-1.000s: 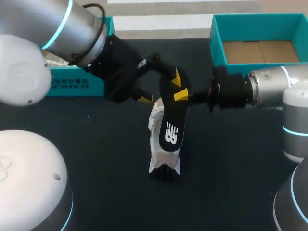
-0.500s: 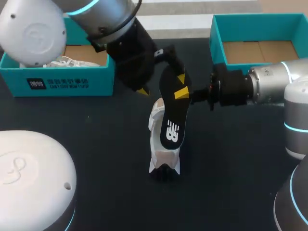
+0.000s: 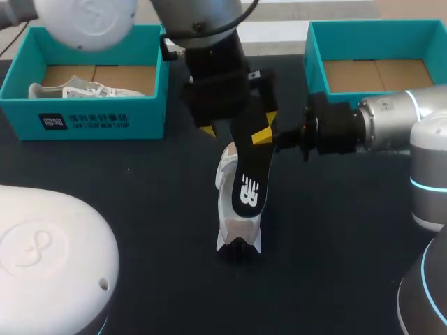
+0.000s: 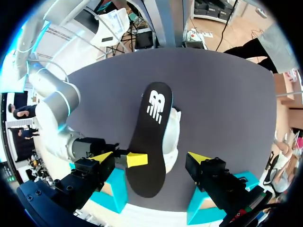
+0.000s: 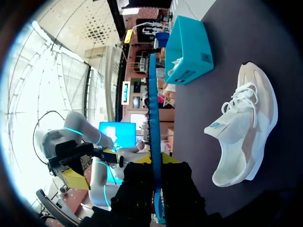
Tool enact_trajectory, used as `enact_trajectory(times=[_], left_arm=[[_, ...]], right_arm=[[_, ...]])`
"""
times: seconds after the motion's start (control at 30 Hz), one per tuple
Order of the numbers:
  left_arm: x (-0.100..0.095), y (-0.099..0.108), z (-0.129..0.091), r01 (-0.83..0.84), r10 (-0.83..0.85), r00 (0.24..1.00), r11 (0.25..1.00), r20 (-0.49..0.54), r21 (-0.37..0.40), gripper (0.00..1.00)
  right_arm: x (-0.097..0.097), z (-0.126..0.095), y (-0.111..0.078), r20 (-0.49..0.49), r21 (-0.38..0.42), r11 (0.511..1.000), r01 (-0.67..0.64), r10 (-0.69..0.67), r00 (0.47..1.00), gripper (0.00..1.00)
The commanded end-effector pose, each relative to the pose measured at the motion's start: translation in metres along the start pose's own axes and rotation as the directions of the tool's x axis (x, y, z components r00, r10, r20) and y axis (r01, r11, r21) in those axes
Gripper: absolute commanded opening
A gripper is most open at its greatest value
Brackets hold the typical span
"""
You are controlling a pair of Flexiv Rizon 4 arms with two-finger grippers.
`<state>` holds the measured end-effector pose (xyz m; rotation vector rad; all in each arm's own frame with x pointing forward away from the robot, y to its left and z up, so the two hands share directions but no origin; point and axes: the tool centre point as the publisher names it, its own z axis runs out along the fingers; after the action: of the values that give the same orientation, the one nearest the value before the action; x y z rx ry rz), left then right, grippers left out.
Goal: Take the shoe out of the shoebox, open the shoe tongue, remove and reinsert the insole, then place the shoe into the shoebox
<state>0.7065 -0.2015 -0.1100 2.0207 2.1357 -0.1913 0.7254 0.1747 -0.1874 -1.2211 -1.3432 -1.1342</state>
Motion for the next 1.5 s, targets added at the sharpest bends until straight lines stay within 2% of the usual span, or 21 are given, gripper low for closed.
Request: enact_trajectory(times=[0.03, 1.17, 1.23, 1.4, 1.47, 1.5], left_arm=[[-0.006, 0.003, 0.002, 0.002, -0.002, 0.989, 1.000, -0.150, 0.004, 1.00], [0.000, -0.002, 0.001, -0.020, 0.022, 0.993, 1.000, -0.115, 0.022, 1.00], [0.001, -0.001, 0.000, -0.018, 0.020, 0.996, 1.000, -0.089, 0.016, 1.00], [0.004, 0.008, -0.007, 0.034, -0.032, 0.996, 0.999, 0.080, -0.022, 1.00], [0.006, 0.013, -0.011, 0.056, -0.051, 0.967, 0.998, 0.248, -0.014, 1.00], [0.007, 0.016, -0.012, 0.062, -0.055, 0.962, 0.998, 0.268, -0.017, 1.00]], right_arm=[[-0.002, 0.002, 0.001, -0.001, 0.004, 1.000, -0.001, 0.001, 1.000, 0.00], [-0.005, 0.003, -0.001, -0.007, 0.026, 1.000, -0.005, 0.005, 1.000, 0.00], [-0.005, 0.003, -0.001, -0.008, 0.026, 1.000, -0.005, 0.006, 1.000, 0.00], [-0.006, 0.003, -0.001, -0.007, 0.028, 1.000, -0.004, 0.004, 1.000, 0.00], [-0.006, 0.002, -0.001, -0.008, 0.028, 1.000, -0.004, 0.004, 1.000, 0.00], [-0.006, 0.002, -0.001, -0.008, 0.028, 1.000, -0.004, 0.004, 1.000, 0.00]])
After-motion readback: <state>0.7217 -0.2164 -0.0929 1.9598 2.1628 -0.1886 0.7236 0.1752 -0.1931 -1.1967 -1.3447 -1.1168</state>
